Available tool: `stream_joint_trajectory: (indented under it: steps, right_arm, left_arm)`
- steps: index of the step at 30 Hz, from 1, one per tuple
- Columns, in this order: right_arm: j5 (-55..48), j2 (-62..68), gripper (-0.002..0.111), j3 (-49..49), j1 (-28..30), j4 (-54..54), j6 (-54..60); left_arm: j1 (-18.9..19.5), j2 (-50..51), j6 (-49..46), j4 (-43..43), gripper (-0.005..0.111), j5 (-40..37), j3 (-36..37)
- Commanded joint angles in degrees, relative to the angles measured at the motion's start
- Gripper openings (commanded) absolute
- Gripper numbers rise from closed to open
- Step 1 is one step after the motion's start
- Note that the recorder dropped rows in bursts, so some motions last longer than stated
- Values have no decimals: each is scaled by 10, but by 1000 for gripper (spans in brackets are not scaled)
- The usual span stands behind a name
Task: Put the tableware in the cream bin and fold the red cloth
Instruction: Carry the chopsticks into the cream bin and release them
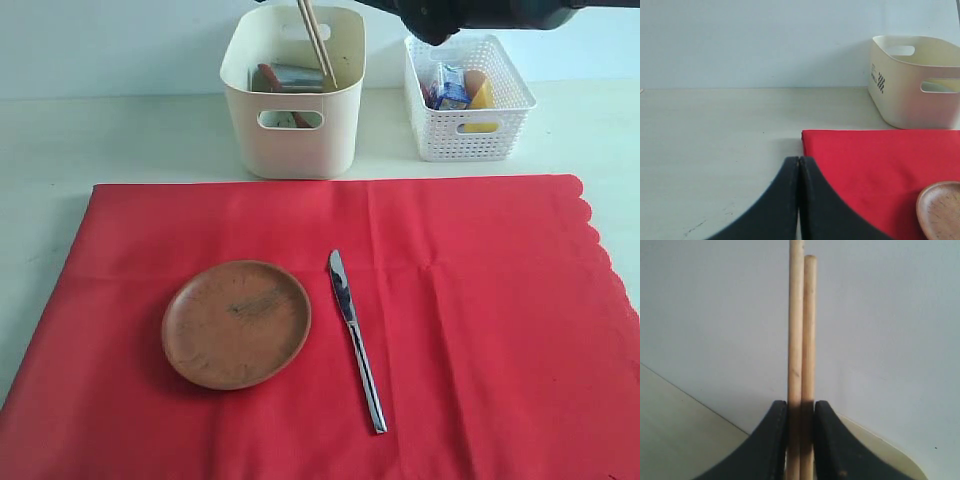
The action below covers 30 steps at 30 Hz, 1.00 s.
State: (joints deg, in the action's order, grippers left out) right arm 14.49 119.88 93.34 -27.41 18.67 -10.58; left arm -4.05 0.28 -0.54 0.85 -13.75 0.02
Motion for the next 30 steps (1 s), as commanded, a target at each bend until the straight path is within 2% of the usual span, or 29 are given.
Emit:
stream_joint_trajectory:
  steps: [1, 8, 12, 24, 30]
  right_arm:
    - [11, 0, 15, 5, 2, -6, 1]
    - [11, 1, 35, 5, 2, -6, 0]
    - [11, 1, 41, 5, 2, -6, 0]
    - [1, 0, 43, 5, 2, -6, -1]
    - [-66, -19, 43, 5, 2, -6, -1]
  left_arm:
    - [1, -3, -1, -1, 1, 1, 0]
    - [1, -3, -1, -1, 1, 1, 0]
    - [1, -3, -1, -1, 1, 1, 0]
    - [1, -3, -1, -1, 1, 1, 0]
    - [1, -3, -1, -1, 1, 1, 0]
